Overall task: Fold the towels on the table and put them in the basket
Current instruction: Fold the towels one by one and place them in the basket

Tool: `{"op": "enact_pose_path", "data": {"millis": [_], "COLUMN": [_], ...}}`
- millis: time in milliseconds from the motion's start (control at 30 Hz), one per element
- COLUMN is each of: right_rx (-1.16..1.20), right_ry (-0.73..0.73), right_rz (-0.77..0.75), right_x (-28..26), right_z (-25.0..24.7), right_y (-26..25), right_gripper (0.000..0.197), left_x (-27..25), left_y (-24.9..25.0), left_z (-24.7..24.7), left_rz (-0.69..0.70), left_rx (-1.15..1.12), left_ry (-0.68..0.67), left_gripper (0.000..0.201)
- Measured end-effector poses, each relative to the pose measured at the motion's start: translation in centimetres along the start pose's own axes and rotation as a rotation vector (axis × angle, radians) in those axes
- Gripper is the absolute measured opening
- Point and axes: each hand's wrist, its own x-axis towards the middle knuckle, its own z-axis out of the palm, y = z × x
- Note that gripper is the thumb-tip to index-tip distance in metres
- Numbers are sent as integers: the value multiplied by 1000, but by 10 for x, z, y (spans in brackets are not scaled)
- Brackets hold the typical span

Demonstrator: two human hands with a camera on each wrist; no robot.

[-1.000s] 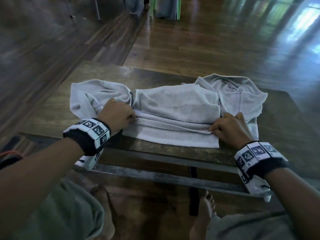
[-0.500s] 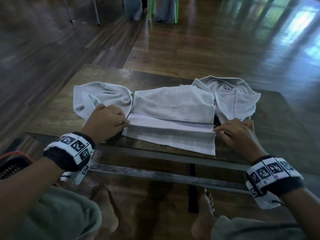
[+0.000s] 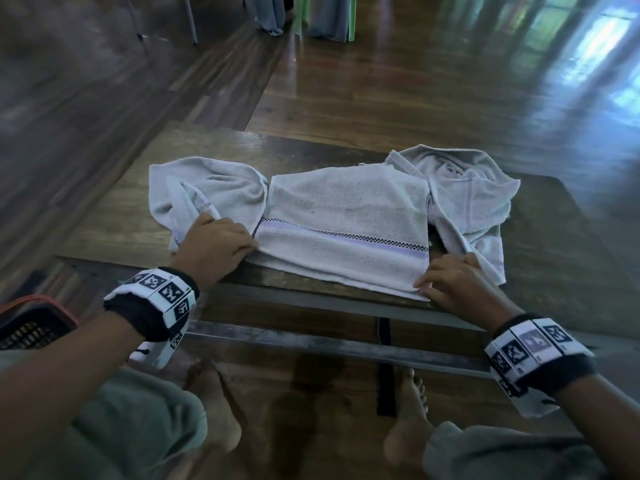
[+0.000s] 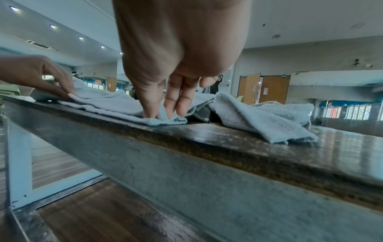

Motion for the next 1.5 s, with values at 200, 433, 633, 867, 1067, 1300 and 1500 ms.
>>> {"op": "enact_pose_path", "data": {"millis": [200,433,633,867,1067,1300,1500], "right_rx": [46,30,63,3,26,72,201], "right_ry": [-112,-160,-149,-52,83,262,471], "right_rz": [21,17,125,125,159,178,134], "right_x": [0,-2,-2,-7,-4,1,7], "right_z": [-4,-1,-5,-3,-16,-48,-101], "right_y": [3,3,9,5,0,-5,-11], "right_gripper": [23,32,17,15,16,16,10], "left_x": [-2,-8,-7,-8,3,17,29], "left_y": [-6,-6,-1,-2,2,5,5], "left_z": [0,-8,-5,-3,-18,-49,-96], "left_rz": [60,216,376,154,-10,-80,-151], "left_rx": [-23,-31,-84,-267,-420,-421,-478], "left_ry": [-165,-237,-198,-217,-10,144,245], "left_gripper": [14,62,41,12,11,13,29]}}
